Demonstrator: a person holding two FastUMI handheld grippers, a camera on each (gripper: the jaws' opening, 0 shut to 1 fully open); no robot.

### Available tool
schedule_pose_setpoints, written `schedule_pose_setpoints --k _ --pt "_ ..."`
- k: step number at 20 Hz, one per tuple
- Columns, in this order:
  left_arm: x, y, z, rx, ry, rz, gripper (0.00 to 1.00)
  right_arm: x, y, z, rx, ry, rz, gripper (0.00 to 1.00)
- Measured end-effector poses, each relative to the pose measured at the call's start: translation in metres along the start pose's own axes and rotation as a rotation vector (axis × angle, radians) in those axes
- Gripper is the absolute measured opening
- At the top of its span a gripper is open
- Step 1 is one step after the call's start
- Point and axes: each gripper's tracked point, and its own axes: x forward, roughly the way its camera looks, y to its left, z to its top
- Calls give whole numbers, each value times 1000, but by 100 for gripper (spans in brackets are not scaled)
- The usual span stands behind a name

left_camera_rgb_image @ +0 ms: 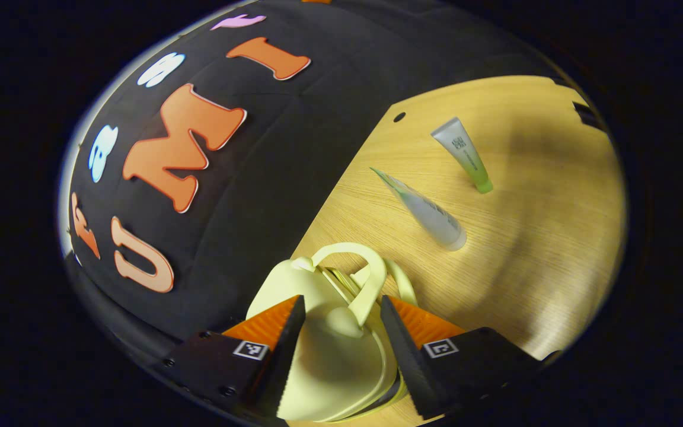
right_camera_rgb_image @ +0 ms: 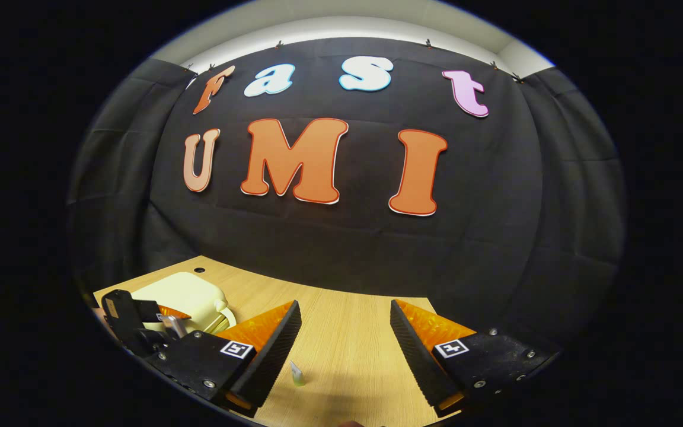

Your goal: First open the suitcase, pack the skin care products into it, and then close the suitcase.

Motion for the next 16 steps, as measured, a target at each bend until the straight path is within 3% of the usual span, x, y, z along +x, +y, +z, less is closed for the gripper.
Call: schedule_pose_setpoints --k 1,2,3,4,6,11,16 --pt "9 -5 2 50 12 -1 67 -3 -5 -4 8 7 -1 95" --pt "13 -12 0 86 24 -6 67 -4 -8 -7 15 12 -4 95" --pt "20 -11 4 143 29 28 61 -6 -11 -11 22 21 -4 96" --pt "31 -13 10 173 16 30 35 -7 -15 -13 17 22 -9 95" --pt "31 -17 5 168 50 50 8 -9 -24 -14 5 14 -11 95" --pt "20 20 10 -94 52 68 8 -5 -30 -23 6 29 18 96" --pt "-17 76 6 -329 10 196 8 3 -14 -28 6 37 97 95"
